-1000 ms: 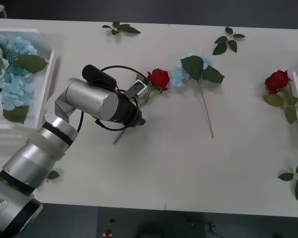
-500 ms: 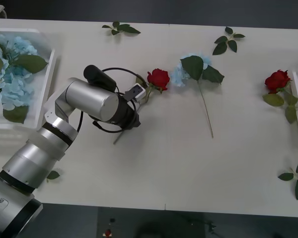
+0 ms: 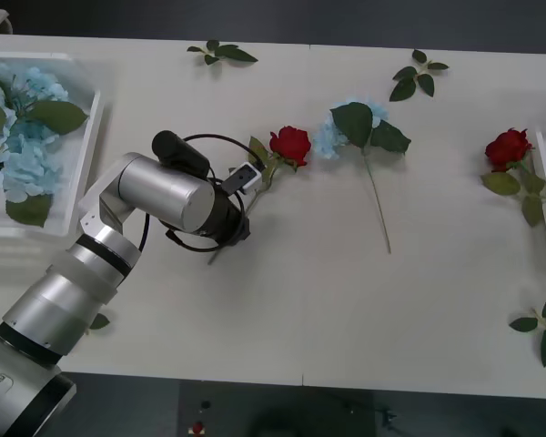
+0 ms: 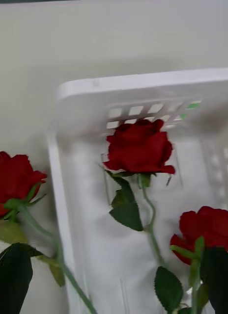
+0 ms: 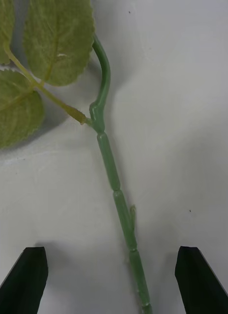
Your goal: Put the red flowers into the right box and the blue flowers into the left box
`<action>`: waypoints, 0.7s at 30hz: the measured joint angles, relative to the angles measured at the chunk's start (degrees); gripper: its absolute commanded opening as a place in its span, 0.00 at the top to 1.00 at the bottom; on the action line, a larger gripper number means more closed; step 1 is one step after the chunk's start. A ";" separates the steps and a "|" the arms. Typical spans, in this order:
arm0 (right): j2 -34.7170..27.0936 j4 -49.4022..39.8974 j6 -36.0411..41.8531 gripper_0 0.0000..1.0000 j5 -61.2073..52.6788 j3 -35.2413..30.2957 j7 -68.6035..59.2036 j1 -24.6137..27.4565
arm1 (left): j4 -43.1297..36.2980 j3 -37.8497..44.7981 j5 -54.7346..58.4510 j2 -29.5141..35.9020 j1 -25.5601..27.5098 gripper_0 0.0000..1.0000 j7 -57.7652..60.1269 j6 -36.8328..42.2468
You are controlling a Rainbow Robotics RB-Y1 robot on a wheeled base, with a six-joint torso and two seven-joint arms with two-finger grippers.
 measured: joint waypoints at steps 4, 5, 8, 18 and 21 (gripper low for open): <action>0.24 -2.95 -0.71 0.00 -0.89 6.38 -0.09 1.77 | 0.00 0.00 -0.83 0.00 0.00 1.00 0.00 0.00; 0.59 -3.36 -0.77 0.00 -0.77 7.59 -0.34 1.95 | 0.01 0.00 -0.85 0.00 0.00 1.00 0.00 0.00; 2.99 -3.82 -1.32 0.00 0.51 9.62 -2.63 1.99 | 0.05 0.00 -0.81 0.02 0.00 1.00 0.00 -0.09; 11.93 -3.82 -1.61 0.00 21.28 13.77 -3.51 -0.72 | 0.09 0.00 -0.71 0.25 0.01 1.00 0.00 -1.40; 14.62 -3.82 -1.61 0.00 25.64 13.44 -3.79 -1.77 | 0.00 0.00 0.24 1.32 0.14 1.00 0.00 -2.00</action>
